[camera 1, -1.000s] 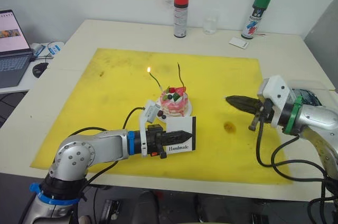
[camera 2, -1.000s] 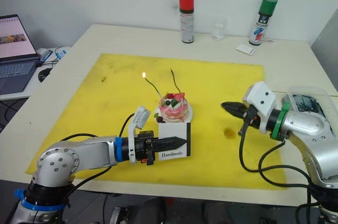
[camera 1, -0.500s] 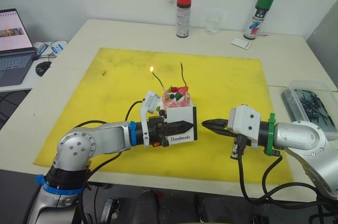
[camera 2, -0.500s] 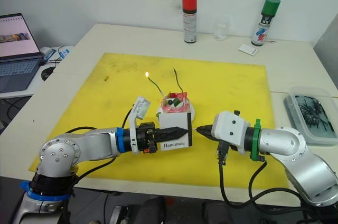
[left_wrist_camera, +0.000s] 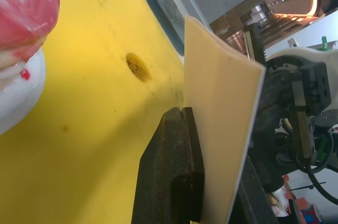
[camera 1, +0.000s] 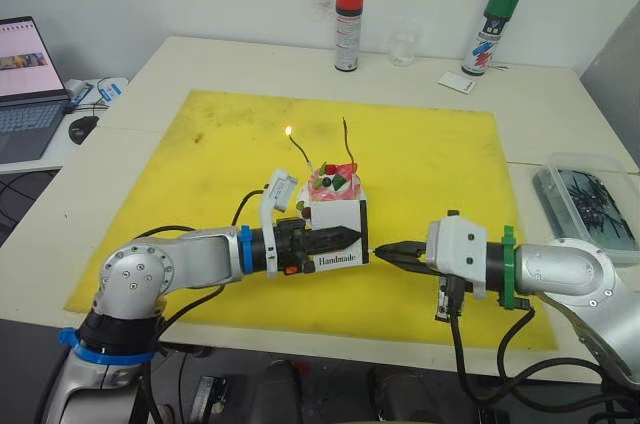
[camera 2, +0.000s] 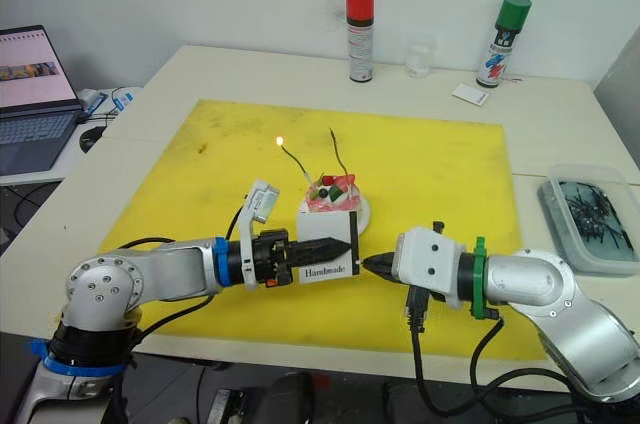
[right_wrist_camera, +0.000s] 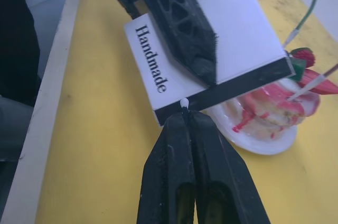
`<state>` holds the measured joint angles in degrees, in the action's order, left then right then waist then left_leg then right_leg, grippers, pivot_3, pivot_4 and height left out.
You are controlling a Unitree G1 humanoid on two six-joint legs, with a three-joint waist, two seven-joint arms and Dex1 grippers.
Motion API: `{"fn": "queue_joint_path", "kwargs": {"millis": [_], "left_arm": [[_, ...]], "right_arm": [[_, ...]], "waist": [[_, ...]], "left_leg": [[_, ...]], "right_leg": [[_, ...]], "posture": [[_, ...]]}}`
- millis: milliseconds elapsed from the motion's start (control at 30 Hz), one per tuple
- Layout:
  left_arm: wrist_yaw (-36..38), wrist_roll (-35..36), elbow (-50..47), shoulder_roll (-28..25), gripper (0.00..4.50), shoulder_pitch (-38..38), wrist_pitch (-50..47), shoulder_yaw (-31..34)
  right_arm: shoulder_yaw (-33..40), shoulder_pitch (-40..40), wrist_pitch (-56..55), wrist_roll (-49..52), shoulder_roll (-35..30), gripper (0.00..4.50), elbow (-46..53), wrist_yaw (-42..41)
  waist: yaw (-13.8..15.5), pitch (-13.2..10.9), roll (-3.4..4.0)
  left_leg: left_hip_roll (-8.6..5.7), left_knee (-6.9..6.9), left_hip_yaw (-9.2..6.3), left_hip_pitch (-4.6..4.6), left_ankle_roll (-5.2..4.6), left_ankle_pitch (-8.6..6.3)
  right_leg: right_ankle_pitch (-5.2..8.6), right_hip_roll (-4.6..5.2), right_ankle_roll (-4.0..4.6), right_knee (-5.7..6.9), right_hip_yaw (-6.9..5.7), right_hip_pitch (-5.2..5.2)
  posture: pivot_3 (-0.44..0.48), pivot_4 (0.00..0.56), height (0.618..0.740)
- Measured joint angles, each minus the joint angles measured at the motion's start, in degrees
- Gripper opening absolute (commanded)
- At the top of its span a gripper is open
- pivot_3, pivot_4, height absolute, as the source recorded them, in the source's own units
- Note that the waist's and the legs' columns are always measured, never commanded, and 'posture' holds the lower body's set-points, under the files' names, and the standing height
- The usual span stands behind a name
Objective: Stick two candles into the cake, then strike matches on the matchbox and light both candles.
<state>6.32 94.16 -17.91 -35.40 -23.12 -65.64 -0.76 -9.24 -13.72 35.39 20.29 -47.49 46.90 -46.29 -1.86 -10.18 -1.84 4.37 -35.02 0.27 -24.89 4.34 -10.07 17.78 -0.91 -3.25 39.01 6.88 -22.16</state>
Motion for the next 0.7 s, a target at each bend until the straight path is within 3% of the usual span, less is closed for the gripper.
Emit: {"fn": "queue_joint_path", "kwargs": {"millis": [700], "left_arm": [[-0.19, -0.09, 0.48, 1.45, 0.0, -0.48, -0.01, -0.11]], "right_arm": [[-3.38, -3.59, -0.49, -4.01, -1.52, 0.04, -3.21, -3.09]], "waist": [[0.05, 0.0, 0.0]], "left_leg": [[0.0, 0.0, -0.01, 0.0, 0.0, 0.0]], "right_leg": [[-0.02, 0.0, 0.03, 0.0, -0.01, 0.02]], "posture": [[0.0, 0.15, 0.74]]}}
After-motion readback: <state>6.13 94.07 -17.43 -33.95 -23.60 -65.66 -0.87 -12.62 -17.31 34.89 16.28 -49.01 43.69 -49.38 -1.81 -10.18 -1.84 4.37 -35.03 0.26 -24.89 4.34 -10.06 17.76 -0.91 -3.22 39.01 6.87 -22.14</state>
